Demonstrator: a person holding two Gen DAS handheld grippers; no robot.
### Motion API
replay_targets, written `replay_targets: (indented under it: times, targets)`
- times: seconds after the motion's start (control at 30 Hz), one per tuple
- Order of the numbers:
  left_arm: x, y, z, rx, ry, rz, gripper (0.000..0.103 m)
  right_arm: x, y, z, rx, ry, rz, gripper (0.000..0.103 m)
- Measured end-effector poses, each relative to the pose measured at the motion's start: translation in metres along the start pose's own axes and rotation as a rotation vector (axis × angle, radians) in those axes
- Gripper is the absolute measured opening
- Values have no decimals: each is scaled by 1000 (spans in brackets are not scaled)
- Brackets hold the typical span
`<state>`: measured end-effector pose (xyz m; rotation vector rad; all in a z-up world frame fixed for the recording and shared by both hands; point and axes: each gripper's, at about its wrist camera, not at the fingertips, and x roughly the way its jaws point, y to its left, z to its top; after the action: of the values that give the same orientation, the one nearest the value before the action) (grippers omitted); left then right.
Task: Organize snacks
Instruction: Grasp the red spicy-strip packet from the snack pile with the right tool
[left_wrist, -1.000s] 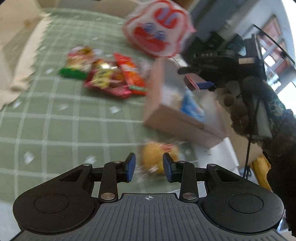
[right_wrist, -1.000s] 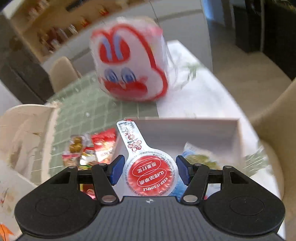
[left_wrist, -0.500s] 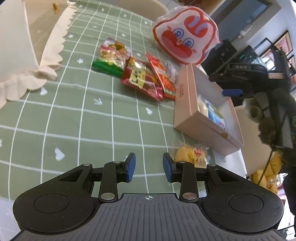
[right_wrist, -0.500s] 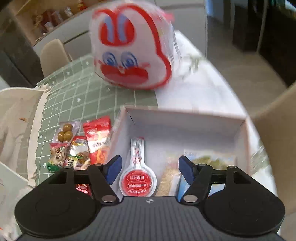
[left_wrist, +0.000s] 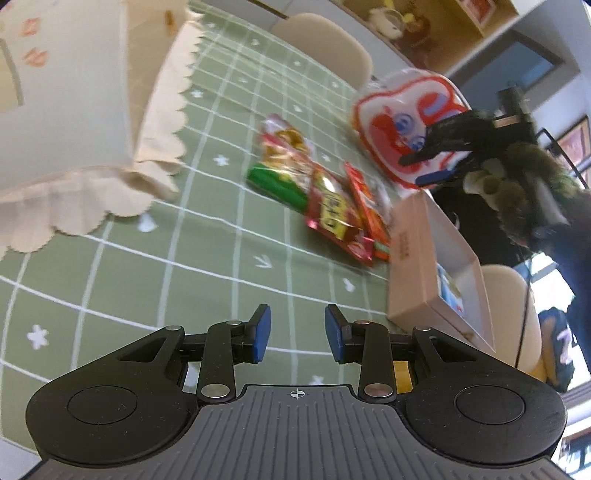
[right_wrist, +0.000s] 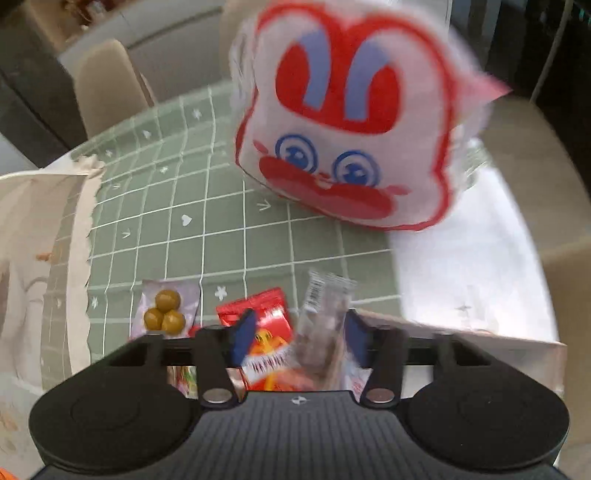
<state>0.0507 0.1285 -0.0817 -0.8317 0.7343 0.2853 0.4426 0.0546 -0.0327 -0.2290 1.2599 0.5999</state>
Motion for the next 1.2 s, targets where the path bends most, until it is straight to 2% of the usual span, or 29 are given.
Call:
replay_targets:
  times: [0.17, 0.23, 0.33, 0.37, 0.43, 0.47, 0.63, 0.73, 0.97, 1.2]
  targets:
    - [-7, 21, 1, -35, 3, 33, 36, 53, 10, 19, -69, 55, -144, 39]
    - [-7, 29, 4, -54, 1, 47, 36, 67, 4, 24, -51, 79, -168, 40]
    - [-4, 35, 7, -75, 3, 45, 36, 74, -5, 26, -17, 103, -130, 37]
    - [-2, 35, 7, -76, 8, 43, 36, 72, -5, 25, -23, 100, -120, 35]
    - [4, 33, 8, -72, 20, 37, 36, 68, -1, 21, -32, 98, -83, 22]
    - [6, 30, 9, -69, 26, 33, 36, 65, 3, 17, -42, 101, -60, 21]
    - [15, 14, 6, -29, 57, 1, 36, 57, 37, -10, -143, 119, 9, 21]
    - [14, 9, 3, -12, 63, 1, 36, 54, 47, -28, -128, 159, 100, 21]
    - [16, 3, 5, -15, 68, -5, 36, 40, 56, -69, -157, 246, 250, 21]
    - [34, -16, 12, -21, 106, -60, 36, 3, 36, -127, -240, 208, 247, 21]
